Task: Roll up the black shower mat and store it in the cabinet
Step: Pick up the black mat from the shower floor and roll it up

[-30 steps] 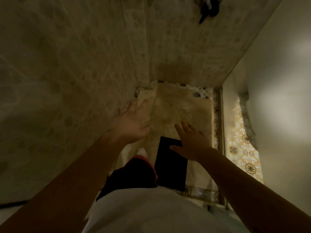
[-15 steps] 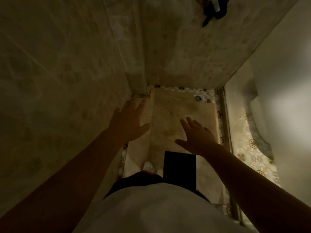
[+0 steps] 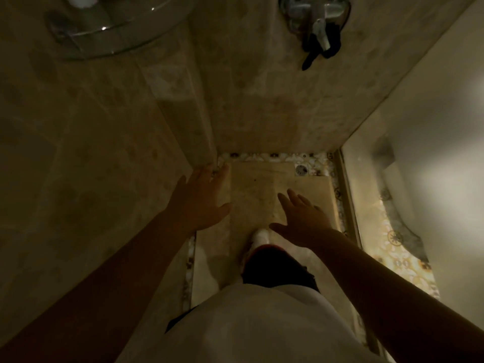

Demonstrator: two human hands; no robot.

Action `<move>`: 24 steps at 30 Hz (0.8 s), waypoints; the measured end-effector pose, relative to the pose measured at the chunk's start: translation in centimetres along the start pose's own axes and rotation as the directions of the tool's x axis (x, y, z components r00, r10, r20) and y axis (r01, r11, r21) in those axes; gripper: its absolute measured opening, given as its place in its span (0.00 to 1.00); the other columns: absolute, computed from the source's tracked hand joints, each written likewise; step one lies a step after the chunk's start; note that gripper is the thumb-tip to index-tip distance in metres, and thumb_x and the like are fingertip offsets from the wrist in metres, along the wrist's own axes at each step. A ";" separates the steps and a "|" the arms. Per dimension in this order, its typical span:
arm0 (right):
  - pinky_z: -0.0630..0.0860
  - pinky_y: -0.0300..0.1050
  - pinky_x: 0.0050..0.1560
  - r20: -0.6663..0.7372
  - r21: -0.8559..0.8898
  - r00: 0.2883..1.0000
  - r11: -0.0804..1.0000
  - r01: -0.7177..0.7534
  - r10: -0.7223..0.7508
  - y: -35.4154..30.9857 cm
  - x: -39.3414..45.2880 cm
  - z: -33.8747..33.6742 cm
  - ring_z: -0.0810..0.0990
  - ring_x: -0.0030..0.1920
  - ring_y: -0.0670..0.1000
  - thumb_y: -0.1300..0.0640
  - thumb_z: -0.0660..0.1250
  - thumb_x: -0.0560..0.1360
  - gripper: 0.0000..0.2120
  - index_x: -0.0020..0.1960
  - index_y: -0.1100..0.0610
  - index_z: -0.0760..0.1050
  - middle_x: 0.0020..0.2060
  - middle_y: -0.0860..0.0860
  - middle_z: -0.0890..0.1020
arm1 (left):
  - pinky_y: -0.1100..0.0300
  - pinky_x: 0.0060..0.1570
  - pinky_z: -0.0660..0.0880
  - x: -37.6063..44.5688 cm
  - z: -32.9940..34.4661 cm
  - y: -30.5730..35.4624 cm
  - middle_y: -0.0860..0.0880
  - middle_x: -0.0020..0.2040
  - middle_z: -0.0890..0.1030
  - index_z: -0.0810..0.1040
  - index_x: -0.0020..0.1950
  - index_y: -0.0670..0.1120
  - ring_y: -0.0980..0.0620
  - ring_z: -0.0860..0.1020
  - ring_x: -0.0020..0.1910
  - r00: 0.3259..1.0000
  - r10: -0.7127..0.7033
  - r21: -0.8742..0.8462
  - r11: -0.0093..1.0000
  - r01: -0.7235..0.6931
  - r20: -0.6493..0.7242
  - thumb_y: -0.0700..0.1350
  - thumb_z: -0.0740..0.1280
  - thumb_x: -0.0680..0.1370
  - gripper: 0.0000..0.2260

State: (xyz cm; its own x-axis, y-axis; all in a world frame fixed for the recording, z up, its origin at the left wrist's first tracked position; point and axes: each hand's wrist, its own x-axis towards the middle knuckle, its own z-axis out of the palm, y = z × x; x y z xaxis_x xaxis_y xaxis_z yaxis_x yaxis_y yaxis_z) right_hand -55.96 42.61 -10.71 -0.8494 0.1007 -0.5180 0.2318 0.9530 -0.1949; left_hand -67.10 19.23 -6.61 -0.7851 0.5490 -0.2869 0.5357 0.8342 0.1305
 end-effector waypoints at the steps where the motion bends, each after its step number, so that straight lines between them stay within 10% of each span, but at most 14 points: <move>1: 0.57 0.60 0.73 0.003 -0.002 1.000 1.000 -0.003 0.003 0.7 1.3 -0.4 0.49 0.78 0.57 0.32 0.59 0.73 0.43 0.78 0.48 0.42 0.79 0.52 0.46 | 0.38 0.71 0.55 1.8 -0.3 0.2 0.45 0.79 0.49 0.40 0.77 0.55 0.43 0.49 0.78 1.000 0.013 0.008 1.000 -0.013 -0.003 0.66 0.57 0.74 0.39; 12: 0.59 0.61 0.73 0.033 0.019 0.998 0.998 -0.056 0.055 9.8 13.4 -9.1 0.51 0.78 0.57 0.33 0.59 0.74 0.42 0.78 0.49 0.43 0.79 0.53 0.46 | 0.38 0.71 0.55 21.0 -5.3 3.1 0.46 0.80 0.49 0.43 0.78 0.55 0.44 0.49 0.78 0.998 0.040 0.039 0.998 -0.042 0.040 0.67 0.55 0.73 0.39; 24: 0.61 0.60 0.72 0.014 0.130 0.966 0.957 -0.258 0.259 16.7 17.0 -13.1 0.52 0.78 0.57 0.32 0.59 0.74 0.43 0.78 0.49 0.43 0.79 0.53 0.47 | 0.39 0.71 0.56 35.1 -8.4 10.8 0.47 0.80 0.48 0.43 0.78 0.55 0.43 0.49 0.77 0.923 0.371 0.091 0.920 -0.381 0.103 0.69 0.56 0.73 0.40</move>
State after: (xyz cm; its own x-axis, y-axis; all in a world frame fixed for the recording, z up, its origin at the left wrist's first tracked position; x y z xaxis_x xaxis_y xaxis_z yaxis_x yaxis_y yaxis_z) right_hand -72.69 64.02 -11.87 -0.7539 0.3398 -0.5623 0.5028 0.8494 -0.1607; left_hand -91.44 47.96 -7.32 -0.4932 0.8111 -0.3143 0.8201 0.5541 0.1430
